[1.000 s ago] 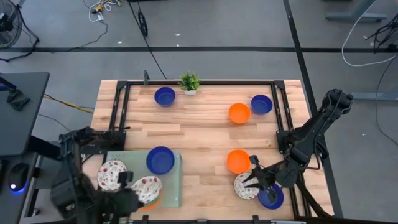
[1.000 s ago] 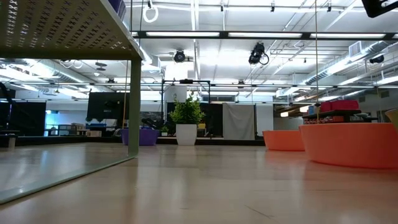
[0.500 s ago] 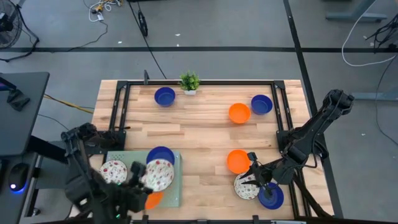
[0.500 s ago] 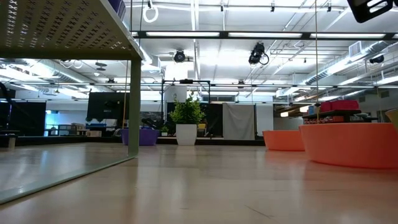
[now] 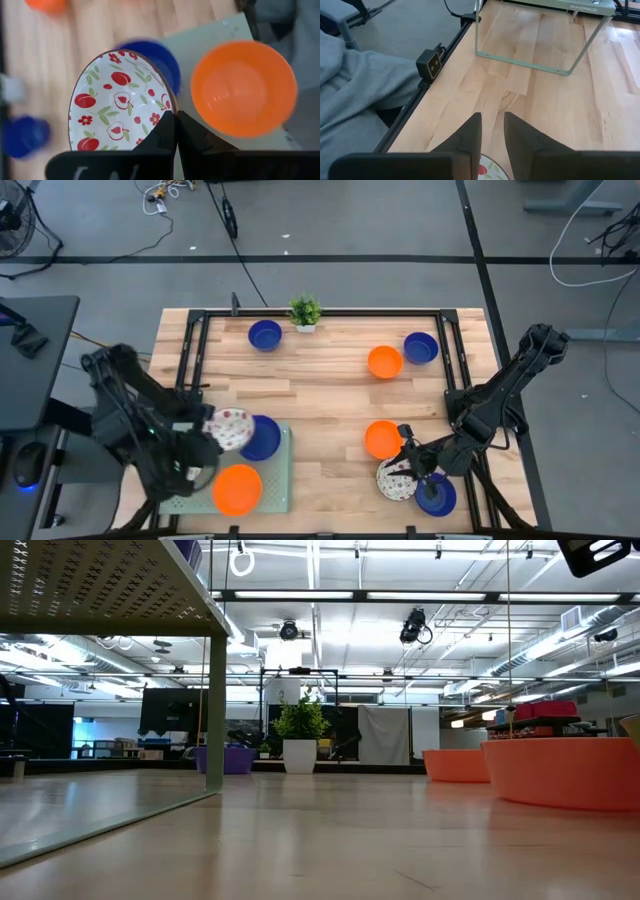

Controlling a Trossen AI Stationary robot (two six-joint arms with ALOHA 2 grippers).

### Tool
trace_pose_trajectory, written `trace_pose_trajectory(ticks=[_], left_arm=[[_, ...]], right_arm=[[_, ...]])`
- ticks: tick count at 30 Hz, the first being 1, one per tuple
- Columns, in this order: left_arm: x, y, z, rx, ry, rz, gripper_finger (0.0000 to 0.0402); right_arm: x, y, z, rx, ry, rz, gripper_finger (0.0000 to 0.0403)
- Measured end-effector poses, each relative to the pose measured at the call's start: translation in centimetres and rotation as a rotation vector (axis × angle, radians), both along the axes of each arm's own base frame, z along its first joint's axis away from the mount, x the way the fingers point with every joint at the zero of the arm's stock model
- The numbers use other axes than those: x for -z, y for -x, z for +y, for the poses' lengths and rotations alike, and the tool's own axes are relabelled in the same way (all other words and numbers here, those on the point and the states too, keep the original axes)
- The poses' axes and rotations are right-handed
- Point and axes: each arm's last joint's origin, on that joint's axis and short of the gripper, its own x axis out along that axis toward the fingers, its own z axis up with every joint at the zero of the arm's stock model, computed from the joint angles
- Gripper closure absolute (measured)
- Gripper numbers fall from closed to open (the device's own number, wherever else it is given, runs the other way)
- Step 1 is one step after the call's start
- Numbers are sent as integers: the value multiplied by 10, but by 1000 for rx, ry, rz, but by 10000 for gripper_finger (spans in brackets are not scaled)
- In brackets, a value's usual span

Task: Pick & Place Mini bowls
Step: Stack the white bowl on top of the white bowl on the shelf

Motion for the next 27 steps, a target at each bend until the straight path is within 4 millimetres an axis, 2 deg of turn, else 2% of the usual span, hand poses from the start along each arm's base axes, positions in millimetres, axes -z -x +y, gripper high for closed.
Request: trace_pose_trajectory(ticks=[5, 13, 18, 27], left_arm=[[6, 22, 8, -98, 117, 43, 395], [19, 31, -1, -161, 196, 166, 395], [25, 28, -5, -99, 107, 135, 395], [24, 21, -1, -62, -9, 19, 395]], right_arm=[[0, 0, 0, 0, 1, 0, 319], [0, 0, 0, 5, 4, -3, 319], [0, 0, 0, 4, 7, -5, 319], [0, -3, -3, 18, 10, -6, 319]])
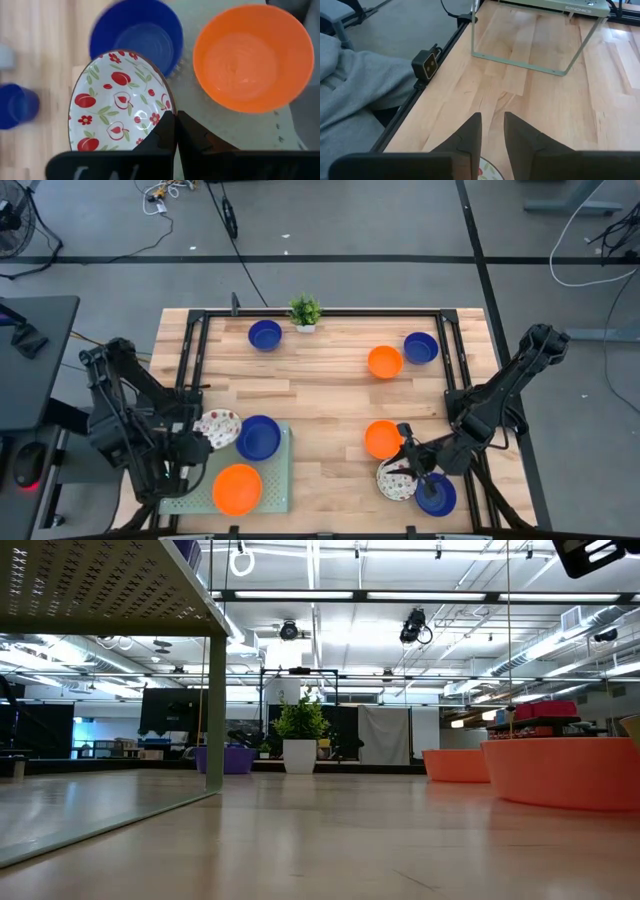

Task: Pick & Place Mini bowls
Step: Stack the white bowl on top of the white bowl on the shelf

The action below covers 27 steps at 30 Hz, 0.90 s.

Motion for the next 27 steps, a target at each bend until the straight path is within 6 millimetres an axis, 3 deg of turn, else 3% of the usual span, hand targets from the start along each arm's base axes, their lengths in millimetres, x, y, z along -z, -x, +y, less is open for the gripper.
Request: trace_pose_trajectory(ticks=[10, 15, 18, 22, 24, 27], left_arm=[[-7, -8, 3, -63, -185, -310, 395], [-13, -25, -3, -71, -194, -443, 395], [-7, -38, -12, 57, -241, -381, 395], [14, -59, -20, 189, -426, -232, 395], [19, -67, -18, 184, -533, -156, 395], [12, -76, -13, 119, -614, -139, 395]], right_arm=[[0, -1, -1, 6, 0, 0, 319], [0, -1, -1, 6, 0, 0, 319], [0, -1, -1, 6, 0, 0, 319], [0, -1, -1, 4, 5, -2, 319], [0, -1, -1, 2, 9, -3, 319], [0, -2, -1, -1, 12, -8, 319]])
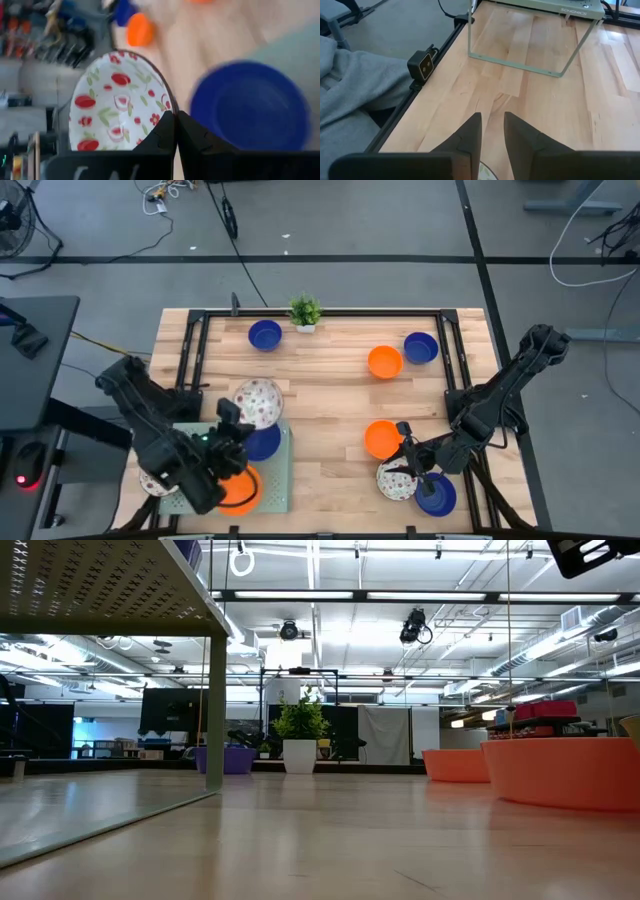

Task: Pick & Place Mini bowls
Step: Stack the white bowl on top of the white bowl on the shelf

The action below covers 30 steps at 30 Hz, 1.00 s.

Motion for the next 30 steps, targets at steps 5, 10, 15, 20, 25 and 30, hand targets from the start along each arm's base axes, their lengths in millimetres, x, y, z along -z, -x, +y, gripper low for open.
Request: trace_pose_trajectory(ticks=[5, 10, 15, 20, 25, 30], left_arm=[[-44, -2, 17, 0, 22, -121, 395], [-83, 7, 45, 15, 66, -176, 395], [-102, 23, 69, 55, 277, -135, 395], [-102, 29, 65, 54, 502, -81, 395], [-100, 38, 52, 44, 619, -63, 395], [-83, 38, 33, 1, 545, -90, 395]], right_arm=[[-2, -1, 1, -2, -11, -15, 319], [-2, -1, 1, -2, -12, -15, 319], [-1, -1, 1, -1, -10, -12, 319], [-1, -1, 1, 0, -11, -12, 319], [-2, -1, 1, 0, -16, -15, 319], [-5, -3, 1, 22, 15, -72, 319]])
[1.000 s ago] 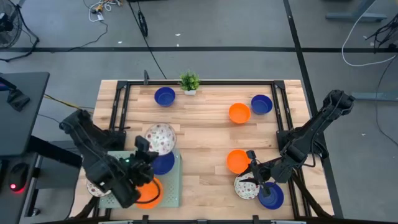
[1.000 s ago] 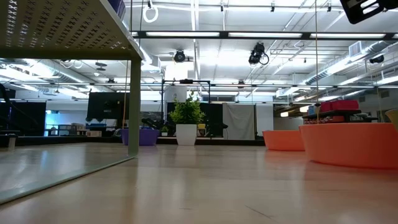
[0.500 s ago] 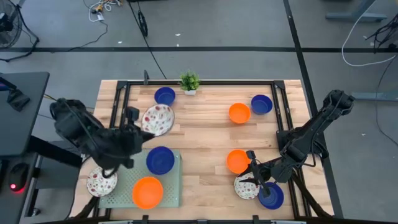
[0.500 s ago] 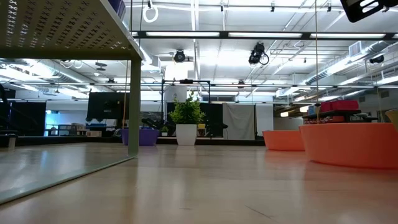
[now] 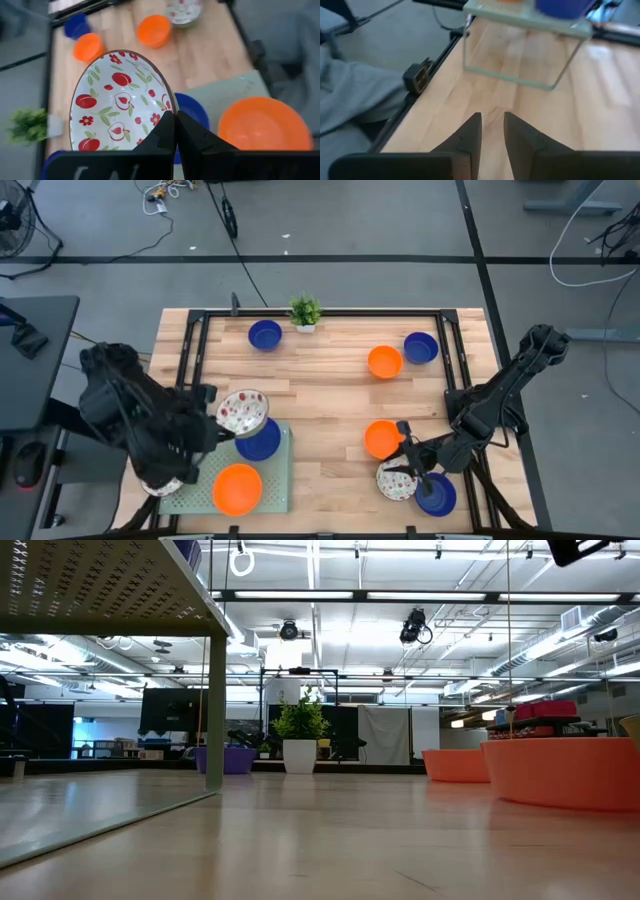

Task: Pick & Place Mini bowls
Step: Stack the white bowl on top of the white bowl on the shelf

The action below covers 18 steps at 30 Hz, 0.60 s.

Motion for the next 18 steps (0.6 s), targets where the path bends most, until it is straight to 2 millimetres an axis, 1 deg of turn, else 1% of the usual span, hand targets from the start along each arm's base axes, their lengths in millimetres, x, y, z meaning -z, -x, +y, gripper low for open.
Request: trace_pose_trajectory(ticks=[2, 6, 9, 11, 13, 15, 18], left_arm=[[7, -3, 1, -97, 8, -22, 395], [14, -2, 15, -186, 20, -46, 395], [13, 0, 28, -210, 50, -97, 395], [14, -4, 36, -197, 72, -146, 395], [17, -12, 42, -154, 84, -197, 395], [24, -26, 44, -85, 101, -225, 395], [45, -53, 48, 38, 122, -207, 395]], right_arm=[[-2, -2, -1, 19, 14, -34, 319], [-7, -9, -5, 33, 25, -88, 319], [-9, -13, -8, 43, 33, -112, 319], [-10, -15, -11, 55, 34, -117, 319], [-11, -18, -14, 62, 47, -128, 319], [-14, -22, -17, 60, 59, -158, 319], [-21, -31, -24, 48, 90, -239, 319]])
